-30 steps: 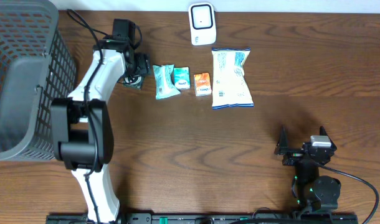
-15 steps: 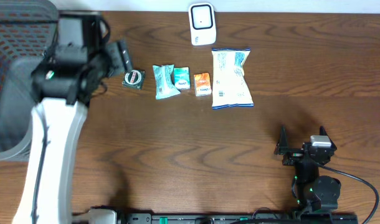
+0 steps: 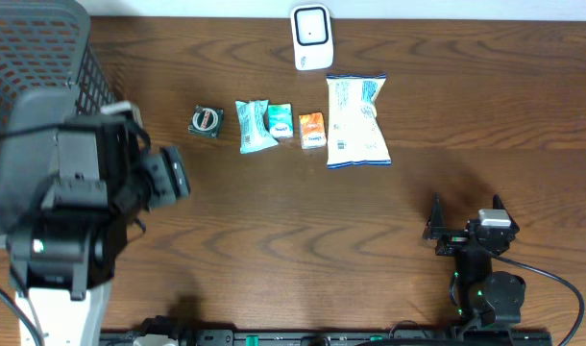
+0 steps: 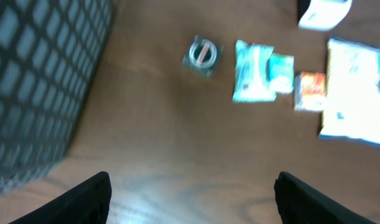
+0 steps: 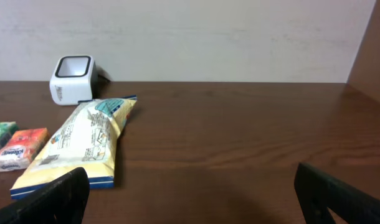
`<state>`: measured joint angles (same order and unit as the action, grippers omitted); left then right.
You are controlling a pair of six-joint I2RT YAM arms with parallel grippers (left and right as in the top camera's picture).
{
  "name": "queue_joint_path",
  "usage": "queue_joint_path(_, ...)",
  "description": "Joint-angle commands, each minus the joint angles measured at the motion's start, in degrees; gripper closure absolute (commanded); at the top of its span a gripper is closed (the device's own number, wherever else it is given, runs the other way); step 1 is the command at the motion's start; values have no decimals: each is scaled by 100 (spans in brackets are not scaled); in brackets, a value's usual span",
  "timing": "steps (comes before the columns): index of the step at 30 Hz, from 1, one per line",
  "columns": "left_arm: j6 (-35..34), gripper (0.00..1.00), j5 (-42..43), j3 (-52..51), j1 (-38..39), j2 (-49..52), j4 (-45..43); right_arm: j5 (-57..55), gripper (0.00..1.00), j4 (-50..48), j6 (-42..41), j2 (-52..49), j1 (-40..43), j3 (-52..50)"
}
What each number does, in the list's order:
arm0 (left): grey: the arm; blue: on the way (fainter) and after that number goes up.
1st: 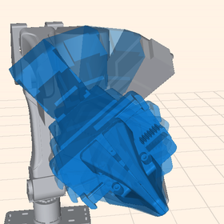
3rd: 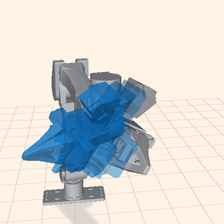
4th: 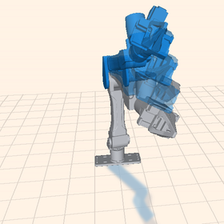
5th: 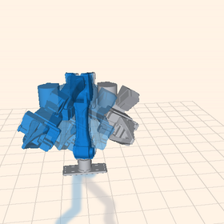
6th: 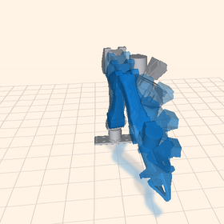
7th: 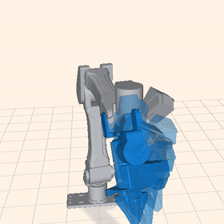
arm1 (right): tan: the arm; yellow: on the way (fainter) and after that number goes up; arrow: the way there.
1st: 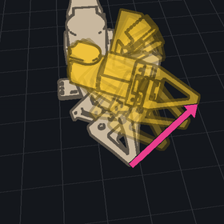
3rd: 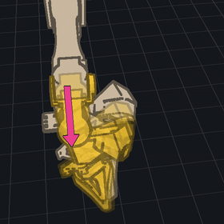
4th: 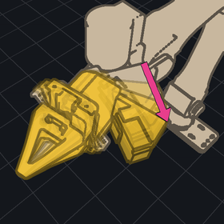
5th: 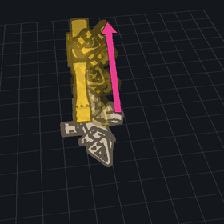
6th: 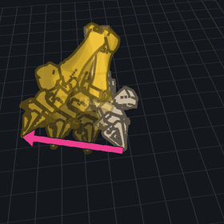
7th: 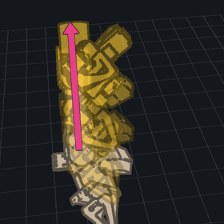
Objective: Scan the item barcode
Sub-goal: 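Retract the left gripper toward the front-left of the table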
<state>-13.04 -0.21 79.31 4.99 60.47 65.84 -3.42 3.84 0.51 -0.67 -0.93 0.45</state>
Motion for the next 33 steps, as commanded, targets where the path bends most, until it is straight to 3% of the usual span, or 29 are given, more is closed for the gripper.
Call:
queue_joint_path(1,116,17,-70,-595,13,-492,31,-9,1,17,42,33,13,-13)
queue_joint_path(2,109,17,-61,-737,13,-634,33,-9,1,17,42,33,13,-13)
queue_joint_path(3,83,7,-42,-835,13,-739,42,-9,1,17,42,33,13,-13)
queue_joint_path(10,-549,0,-28,-1207,13,-1412,332,-9,1,17,42,33,13,-13)
queue_joint_path(15,-1139,2,-26,-1207,13,-1530,752,-9,1,17,42,33,13,-15)
queue_joint_path(33,-1150,2,-28,-1207,13,-1519,1043,-9,1,17,42,33,13,-13)
